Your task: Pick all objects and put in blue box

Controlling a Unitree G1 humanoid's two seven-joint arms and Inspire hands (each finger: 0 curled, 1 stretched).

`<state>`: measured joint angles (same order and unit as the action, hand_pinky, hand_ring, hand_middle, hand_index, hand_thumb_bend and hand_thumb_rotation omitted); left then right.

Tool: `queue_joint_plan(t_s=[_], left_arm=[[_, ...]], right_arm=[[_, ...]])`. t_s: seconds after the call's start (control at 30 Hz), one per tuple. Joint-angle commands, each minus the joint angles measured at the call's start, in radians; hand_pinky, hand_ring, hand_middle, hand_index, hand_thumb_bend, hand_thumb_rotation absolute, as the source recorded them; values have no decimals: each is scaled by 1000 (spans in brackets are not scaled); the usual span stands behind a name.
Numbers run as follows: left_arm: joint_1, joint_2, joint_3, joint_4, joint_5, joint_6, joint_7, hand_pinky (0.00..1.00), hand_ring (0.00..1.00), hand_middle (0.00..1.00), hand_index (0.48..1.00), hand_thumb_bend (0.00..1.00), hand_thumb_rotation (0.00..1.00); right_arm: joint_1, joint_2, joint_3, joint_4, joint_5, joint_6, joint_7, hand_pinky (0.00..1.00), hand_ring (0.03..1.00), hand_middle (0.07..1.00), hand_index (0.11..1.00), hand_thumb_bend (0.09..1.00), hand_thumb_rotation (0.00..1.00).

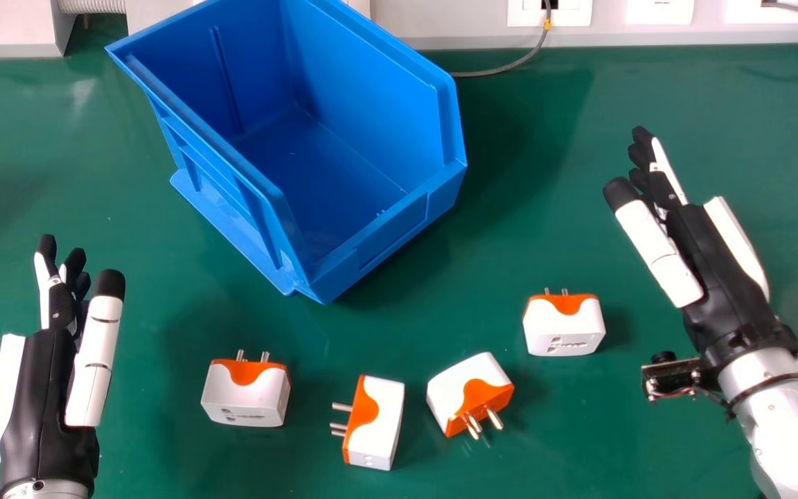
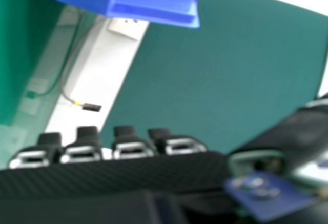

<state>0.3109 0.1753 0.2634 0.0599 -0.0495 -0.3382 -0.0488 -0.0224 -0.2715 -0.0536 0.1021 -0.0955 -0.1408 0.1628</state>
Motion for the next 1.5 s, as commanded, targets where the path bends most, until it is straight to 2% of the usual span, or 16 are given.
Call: queue_joint_plan(t_s=[0.0, 0.17, 0.57, 0.73, 0.93, 1.2, 1.47], left_arm=[[5, 2, 8, -25, -2, -8, 4, 1000, 1000, 1000, 1000, 559, 995], [0, -5, 9, -24, -19, -7, -1, 1000, 1000, 1000, 1000, 527, 998], [-9, -5, 8, -18, -43, -7, -11, 1000, 1000, 1000, 1000, 458, 1000], [-12, -6, 9, -18, -42, -4, -12, 1000, 1000, 1000, 1000, 452, 1000], [-17, 1, 7, -15, -31, -1, -12, 1000, 1000, 1000, 1000, 451, 1000], [-21, 2, 5, -12, -20, -1, -7, 1000, 1000, 1000, 1000, 473, 1000], [-25, 7, 5, -8, -16, 0, -9, 1000, 1000, 1000, 1000, 472, 1000]], right_arm=[[-6, -14, -13, -24, 5, -10, -1, 1000, 1000, 1000, 1000, 518, 1000], [-8, -15, -13, -23, 7, -6, -3, 1000, 1000, 1000, 1000, 519, 1000], [-17, -17, -15, -18, 4, 1, -5, 1000, 1000, 1000, 1000, 505, 1000], [-23, -19, -16, -8, 9, -3, -1, 1000, 1000, 1000, 1000, 505, 1000], [-26, -41, 4, 8, -32, -54, 3, 1000, 1000, 1000, 1000, 518, 996], [-41, -96, 27, 40, -94, -95, 12, 1000, 1000, 1000, 1000, 523, 912], [-46, -137, 49, 41, -149, -95, 19, 1000, 1000, 1000, 1000, 533, 871]])
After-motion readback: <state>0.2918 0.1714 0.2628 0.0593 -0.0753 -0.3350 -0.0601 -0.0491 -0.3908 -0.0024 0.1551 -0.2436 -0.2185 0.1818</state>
